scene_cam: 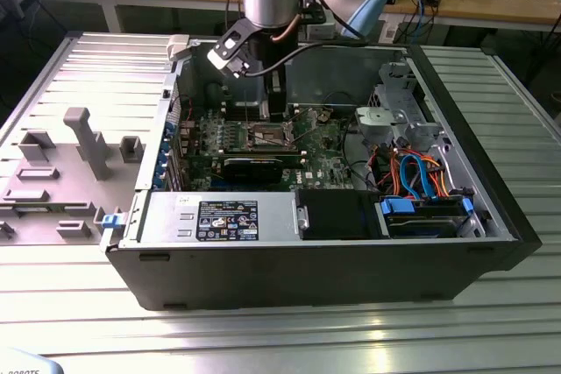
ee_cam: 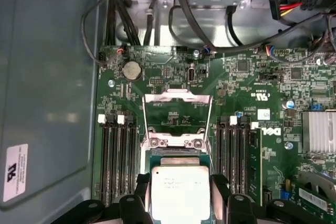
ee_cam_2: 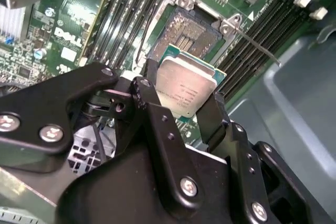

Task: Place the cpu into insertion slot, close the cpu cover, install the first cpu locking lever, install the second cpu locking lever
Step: 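Place the cpu into insertion slot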

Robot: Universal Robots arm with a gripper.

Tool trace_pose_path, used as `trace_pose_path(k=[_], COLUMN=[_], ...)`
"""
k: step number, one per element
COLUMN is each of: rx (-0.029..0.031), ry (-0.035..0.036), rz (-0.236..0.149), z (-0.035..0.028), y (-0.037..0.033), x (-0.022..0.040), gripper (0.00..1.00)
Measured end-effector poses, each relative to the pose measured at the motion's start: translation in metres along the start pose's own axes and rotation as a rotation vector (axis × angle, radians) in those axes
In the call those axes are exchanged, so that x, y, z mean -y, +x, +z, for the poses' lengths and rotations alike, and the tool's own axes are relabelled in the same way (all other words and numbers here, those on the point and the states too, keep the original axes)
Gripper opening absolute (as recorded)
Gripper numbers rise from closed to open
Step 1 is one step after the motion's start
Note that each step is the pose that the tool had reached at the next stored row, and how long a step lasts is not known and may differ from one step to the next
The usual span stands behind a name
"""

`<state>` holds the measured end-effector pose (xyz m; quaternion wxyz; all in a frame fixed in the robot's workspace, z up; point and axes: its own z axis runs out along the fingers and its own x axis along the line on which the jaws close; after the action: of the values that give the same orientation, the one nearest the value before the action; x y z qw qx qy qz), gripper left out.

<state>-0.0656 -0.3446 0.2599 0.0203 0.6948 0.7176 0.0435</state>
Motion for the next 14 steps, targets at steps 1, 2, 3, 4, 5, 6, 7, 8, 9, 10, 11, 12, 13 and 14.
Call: trace_pose_path(k=[1,2,3,4,5,6,7,8,9,10,11,12,13,14], rx=[-0.0002,-0.0002,-0.0003,-0.0002,-0.0002,-0.0001,-0.0004,-0.0009,-0.0013,-0.0020,-0.0021,-0.0020,-0.0023,-0.0023], ry=[-0.0003,-0.0005,-0.0006,-0.0007,-0.0006,-0.0006,-0.0008,-0.0008,-0.0008,-0.0008,-0.0007,-0.0006,-0.0008,-0.0008], rz=[-0.002,-0.003,-0.003,-0.003,-0.003,-0.003,-0.003,-0.003,-0.003,-0.003,-0.003,-0.003,-0.003,-0.003], z=[0.0032,0.0053,0.0072,0.0095,0.0112,0.0133,0.0147,0.0171,0.0188,0.0205,0.0210,0.0210,0.0222,0.0233], y=[-0.0001,-0.0002,-0.0002,-0.0003,-0.0004,-0.0004,-0.0005,-0.0005,-0.0006,-0.0006,-0.0007,-0.0007,-0.0007,-0.0007], x=[0.0006,0.0009,0.0012,0.0014,0.0016,0.0019,0.0020,0.0023,0.0025,0.0027,0.0028,0.0028,0.0028,0.0029], gripper=[0.54,0.54,0.54,0.54,0.54,0.54,0.54,0.54,0.54,0.54,0.54,0.54,0.54,0.54])
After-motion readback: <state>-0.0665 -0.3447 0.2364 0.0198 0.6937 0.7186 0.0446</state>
